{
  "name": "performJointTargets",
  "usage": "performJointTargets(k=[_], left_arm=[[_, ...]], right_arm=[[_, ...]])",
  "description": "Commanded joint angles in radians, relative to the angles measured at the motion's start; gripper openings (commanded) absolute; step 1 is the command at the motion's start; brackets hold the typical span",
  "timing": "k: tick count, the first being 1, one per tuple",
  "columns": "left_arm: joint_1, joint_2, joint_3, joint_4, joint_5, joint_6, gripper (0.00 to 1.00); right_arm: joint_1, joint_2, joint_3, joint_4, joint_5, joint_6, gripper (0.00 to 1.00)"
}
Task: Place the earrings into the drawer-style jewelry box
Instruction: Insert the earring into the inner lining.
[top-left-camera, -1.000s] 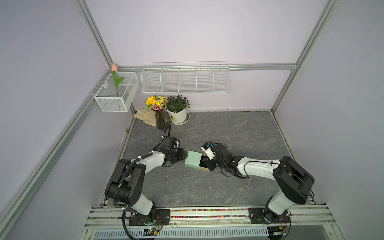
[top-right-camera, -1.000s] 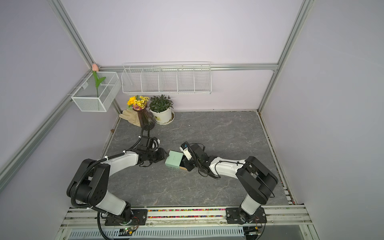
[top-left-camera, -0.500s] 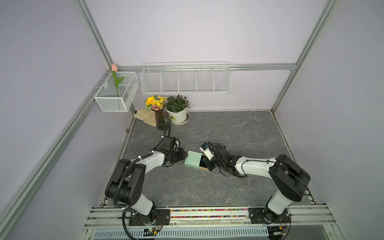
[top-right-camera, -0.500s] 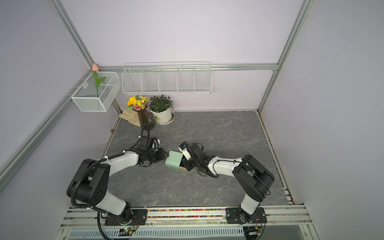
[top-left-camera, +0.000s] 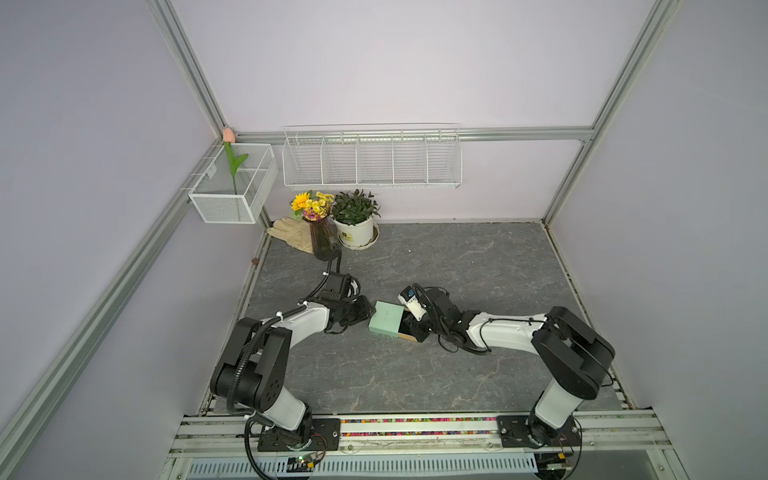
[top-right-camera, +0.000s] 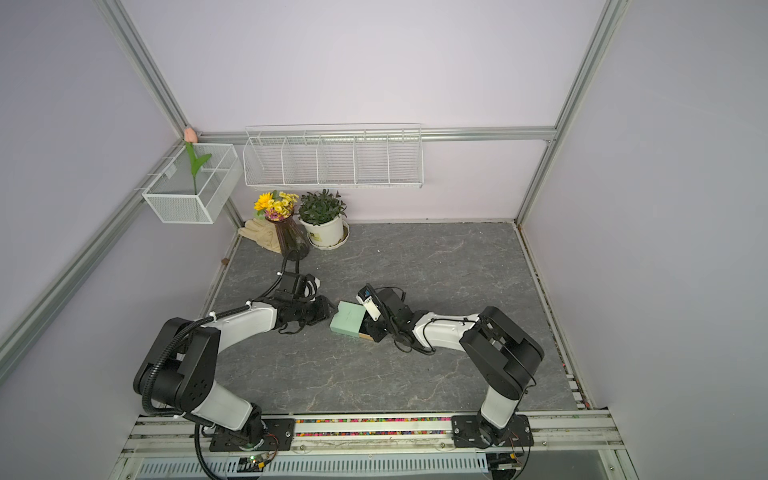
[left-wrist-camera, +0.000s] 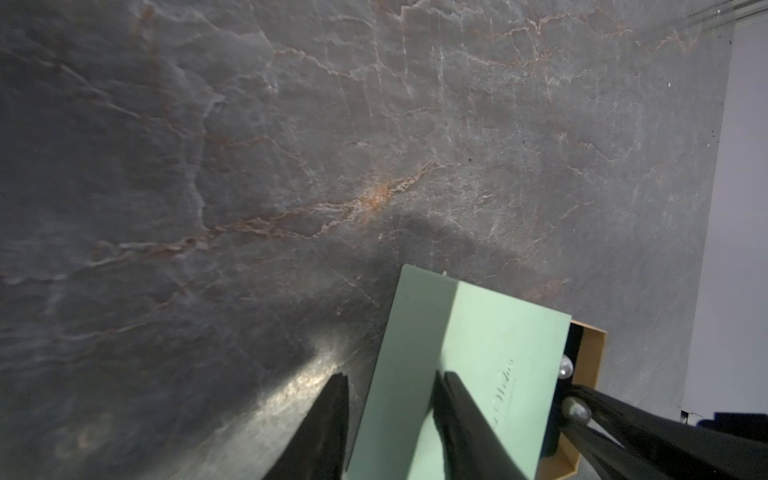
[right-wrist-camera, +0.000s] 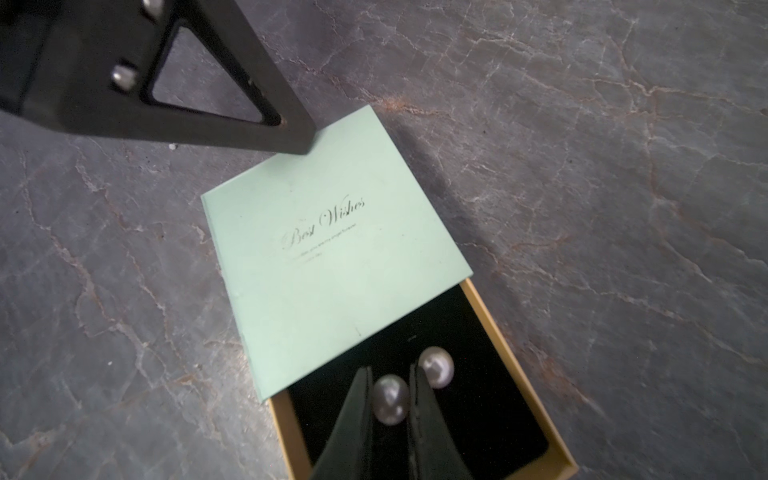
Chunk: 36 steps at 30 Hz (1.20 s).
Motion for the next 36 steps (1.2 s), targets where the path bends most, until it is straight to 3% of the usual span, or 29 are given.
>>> performJointTargets(k=[1, 36], left_arm=[[0.002, 0.020, 0.010, -0.014, -0.020, 0.001, 0.39], [0.002, 0.018, 0.002, -0.011, -0.026, -0.004, 0.39]], right_arm=[[-0.003, 0.022, 0.017, 0.001, 0.004, -0.021, 0.07], [0.000, 0.028, 0.019, -0.041, -0.057, -0.054, 0.07]])
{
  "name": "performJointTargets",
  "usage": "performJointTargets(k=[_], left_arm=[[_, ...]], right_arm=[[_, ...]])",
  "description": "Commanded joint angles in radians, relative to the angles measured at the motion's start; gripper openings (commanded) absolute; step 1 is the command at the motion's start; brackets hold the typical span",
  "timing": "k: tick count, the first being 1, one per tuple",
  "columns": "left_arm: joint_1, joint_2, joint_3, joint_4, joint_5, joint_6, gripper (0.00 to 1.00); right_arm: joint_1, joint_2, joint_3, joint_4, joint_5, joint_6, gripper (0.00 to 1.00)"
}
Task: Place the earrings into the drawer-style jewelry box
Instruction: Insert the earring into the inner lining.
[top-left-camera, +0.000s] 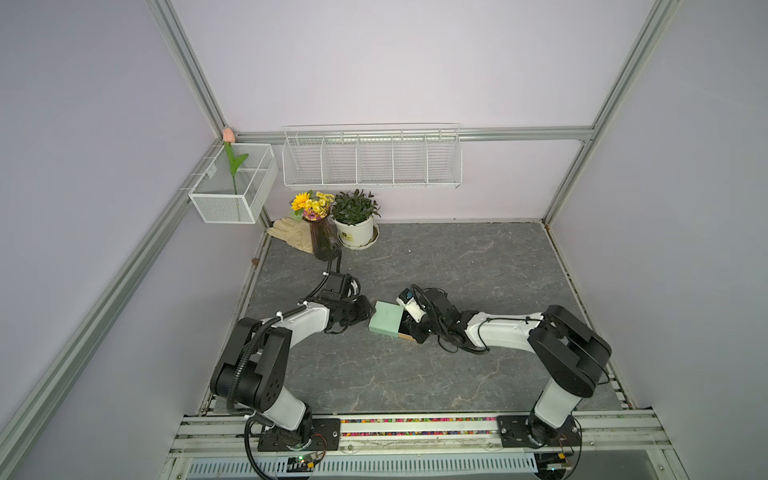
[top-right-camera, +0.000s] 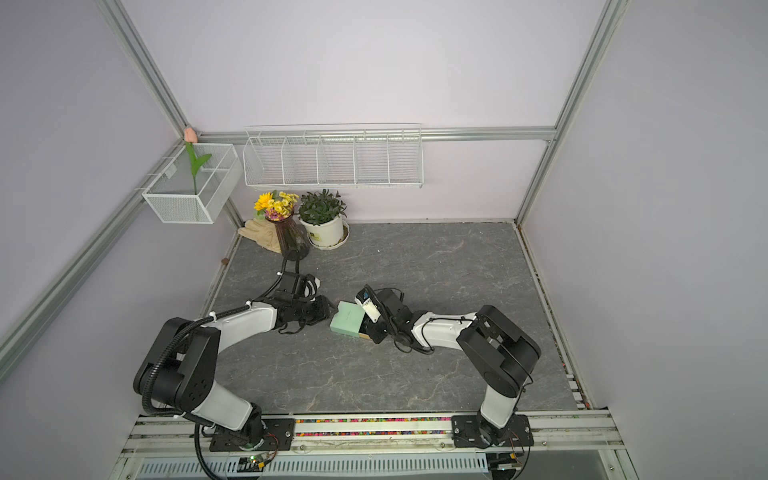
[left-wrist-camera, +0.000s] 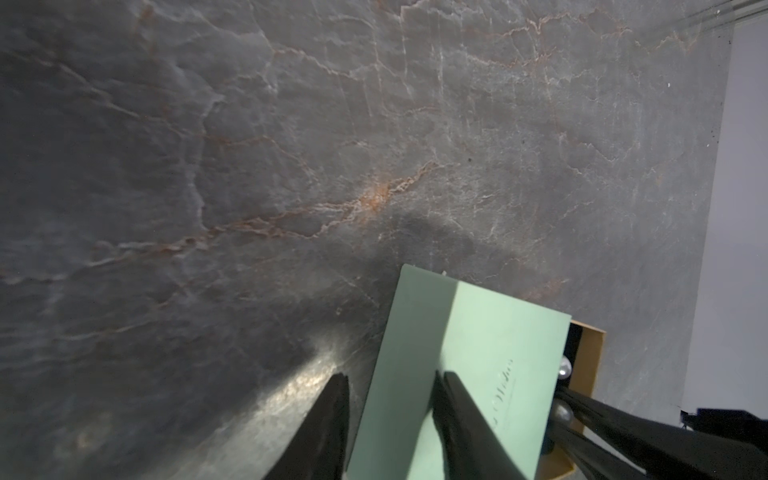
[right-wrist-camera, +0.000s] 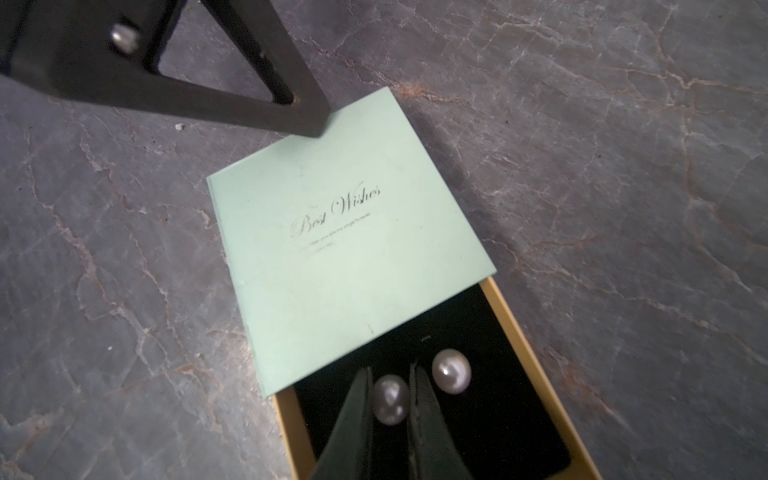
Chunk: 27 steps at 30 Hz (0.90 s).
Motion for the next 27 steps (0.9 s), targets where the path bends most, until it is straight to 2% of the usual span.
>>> performJointTargets(k=[1, 27], left_arm=[[0.003, 0.018, 0.002, -0.011, -0.026, -0.006, 0.39], [0.003, 0.022, 0.004, -0.012, -0.026, -0.004, 0.38]], right_arm=[[0.000, 0.009, 0.016, -0.039, -0.026, -0.028, 0.07], [0.008, 0.050, 0.083, -0.161, -0.003, -0.062, 0.08]])
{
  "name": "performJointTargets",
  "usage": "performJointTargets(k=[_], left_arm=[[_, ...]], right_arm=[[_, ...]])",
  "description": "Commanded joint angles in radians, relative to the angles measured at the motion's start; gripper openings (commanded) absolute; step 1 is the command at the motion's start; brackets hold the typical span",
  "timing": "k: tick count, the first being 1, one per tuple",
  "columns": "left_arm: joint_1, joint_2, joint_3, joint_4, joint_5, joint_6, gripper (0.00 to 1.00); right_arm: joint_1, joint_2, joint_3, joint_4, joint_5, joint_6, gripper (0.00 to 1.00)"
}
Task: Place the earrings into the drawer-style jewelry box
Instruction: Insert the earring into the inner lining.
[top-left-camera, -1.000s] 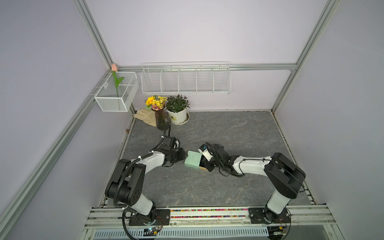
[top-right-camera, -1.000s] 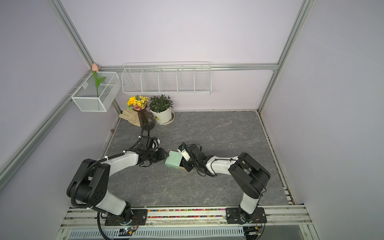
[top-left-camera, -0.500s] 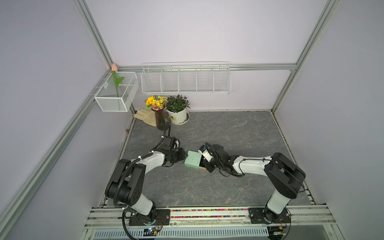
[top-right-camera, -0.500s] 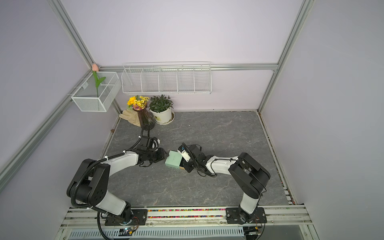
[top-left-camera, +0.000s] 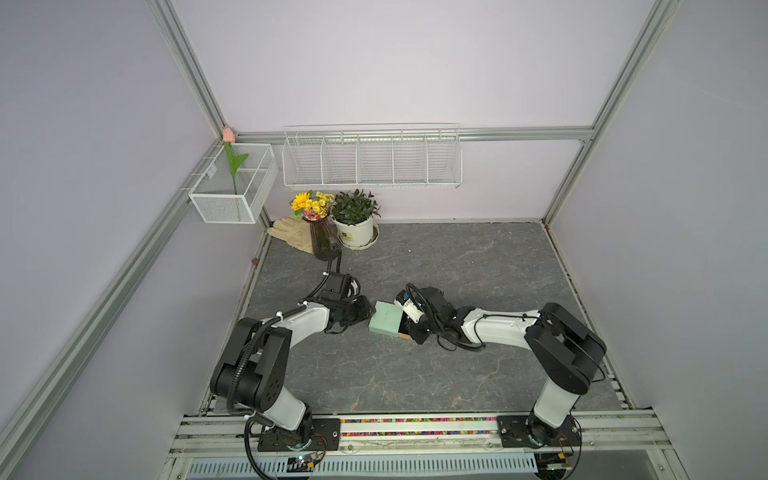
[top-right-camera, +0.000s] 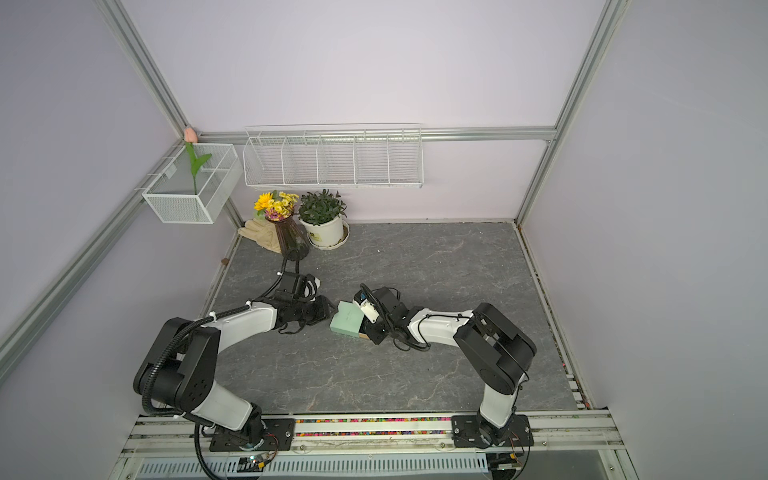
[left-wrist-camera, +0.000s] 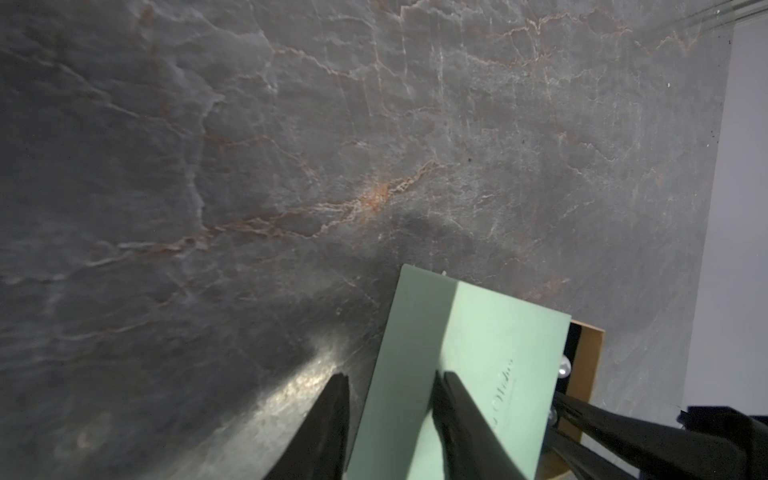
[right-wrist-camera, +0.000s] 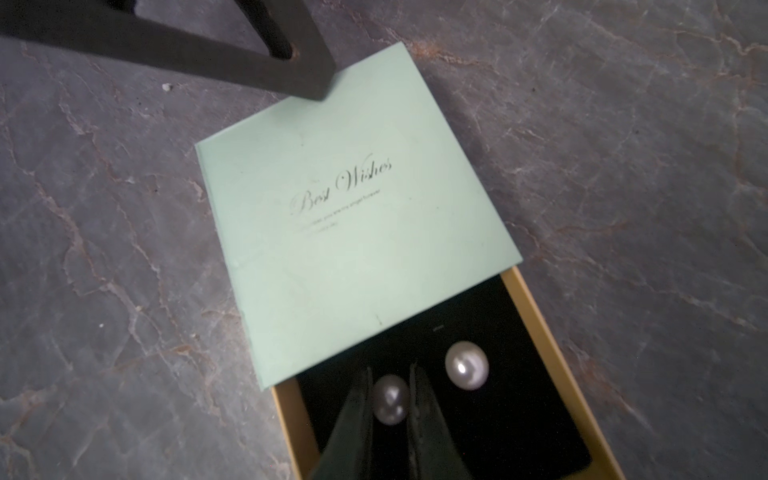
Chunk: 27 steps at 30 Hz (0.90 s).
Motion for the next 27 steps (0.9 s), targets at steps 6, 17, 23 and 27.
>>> performJointTargets(k=[6, 17, 23, 27], left_arm=[[0.003, 0.021, 0.004, -0.011, -0.025, -0.004, 0.38], [0.002, 0.022, 0.001, -0.011, -0.025, -0.001, 0.38], [0.002, 0.018, -0.002, -0.009, -0.027, -0.002, 0.38], [0.003, 0.018, -0.001, -0.010, -0.028, -0.003, 0.38]], right_arm=[[0.008, 0.025, 0.019, -0.056, 0.020, -0.030, 0.08], [0.011, 0.028, 0.020, -0.096, 0.029, -0.035, 0.11], [0.014, 0.028, 0.026, -0.096, 0.032, -0.033, 0.18], [0.013, 0.028, 0.030, -0.095, 0.034, -0.034, 0.24]])
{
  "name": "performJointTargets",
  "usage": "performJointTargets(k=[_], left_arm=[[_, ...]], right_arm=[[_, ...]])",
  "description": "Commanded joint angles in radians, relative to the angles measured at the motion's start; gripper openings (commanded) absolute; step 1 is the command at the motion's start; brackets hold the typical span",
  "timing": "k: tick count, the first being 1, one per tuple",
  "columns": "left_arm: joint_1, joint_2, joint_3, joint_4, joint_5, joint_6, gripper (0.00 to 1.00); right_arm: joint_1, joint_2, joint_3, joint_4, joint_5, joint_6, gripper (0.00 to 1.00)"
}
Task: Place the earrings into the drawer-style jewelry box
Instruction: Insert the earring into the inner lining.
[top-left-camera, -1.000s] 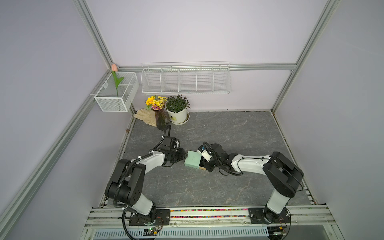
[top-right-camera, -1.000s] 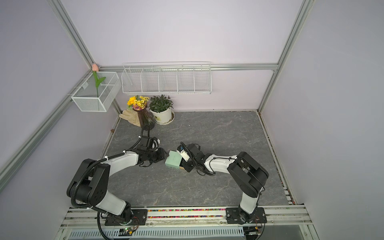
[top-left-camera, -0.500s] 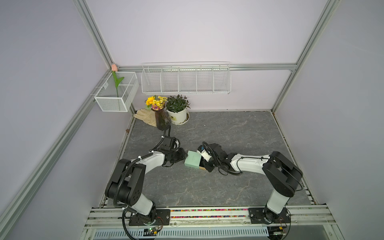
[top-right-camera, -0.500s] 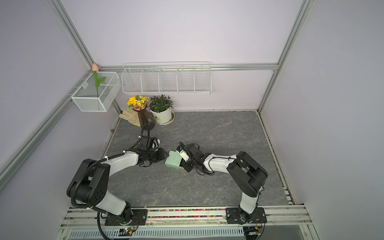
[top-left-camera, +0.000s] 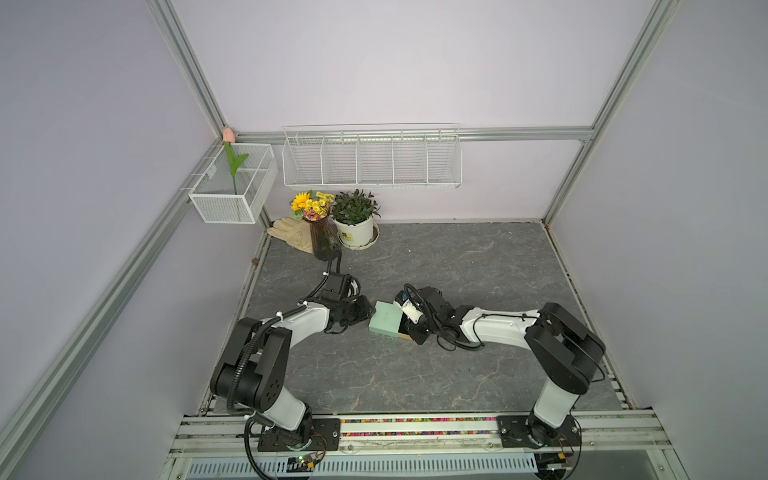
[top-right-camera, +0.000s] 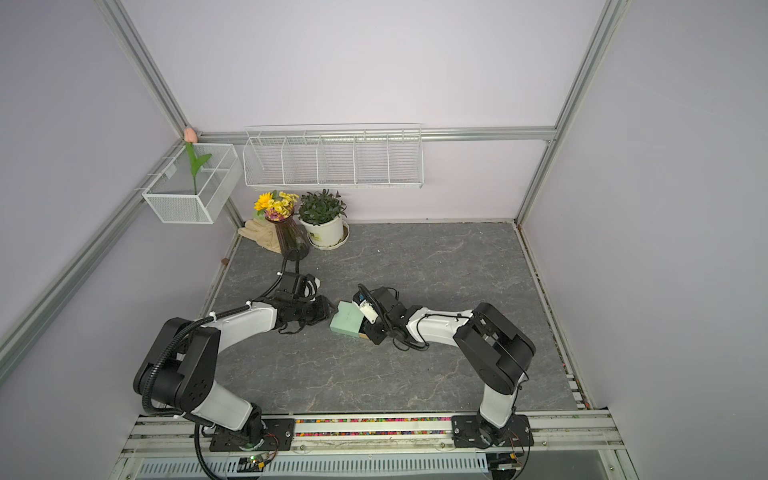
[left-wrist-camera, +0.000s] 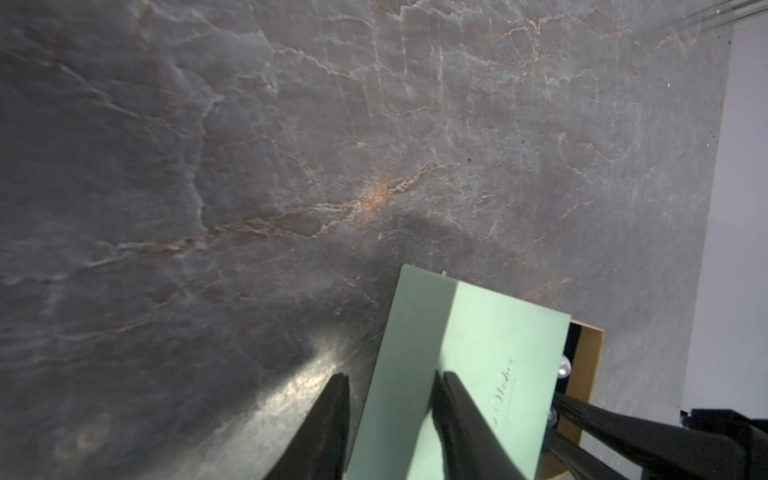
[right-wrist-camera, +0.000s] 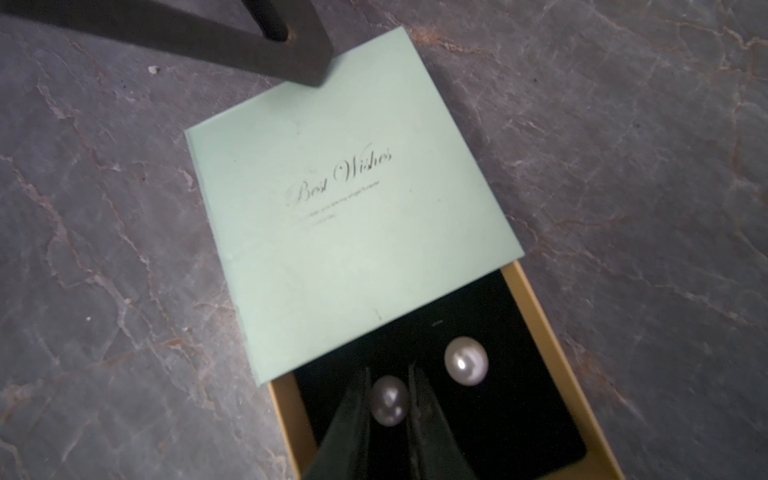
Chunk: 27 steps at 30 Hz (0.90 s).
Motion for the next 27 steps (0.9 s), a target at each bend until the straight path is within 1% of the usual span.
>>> performJointTargets(k=[1, 3, 8, 19, 23, 27], left_arm=[[0.002, 0.019, -0.001, -0.012, -0.028, -0.002, 0.38], [0.002, 0.018, 0.000, -0.013, -0.029, -0.004, 0.38], [0.003, 0.018, 0.001, -0.016, -0.028, -0.002, 0.38], [0.002, 0.014, 0.002, -0.019, -0.029, -0.002, 0.38], [0.003, 0.006, 0.002, -0.028, -0.031, 0.001, 0.38], [0.003, -0.007, -0.003, -0.032, -0.024, -0.004, 0.38]], right_arm=[[0.007, 0.024, 0.014, -0.050, 0.010, -0.019, 0.26], [0.006, 0.022, 0.014, -0.050, 0.010, -0.018, 0.29], [0.007, 0.007, 0.014, -0.049, 0.011, -0.013, 0.29], [0.006, -0.126, -0.024, -0.017, 0.065, 0.027, 0.32], [-0.003, -0.194, -0.096, 0.030, 0.124, 0.083, 0.31], [-0.025, -0.249, -0.132, 0.018, 0.157, 0.182, 0.35]])
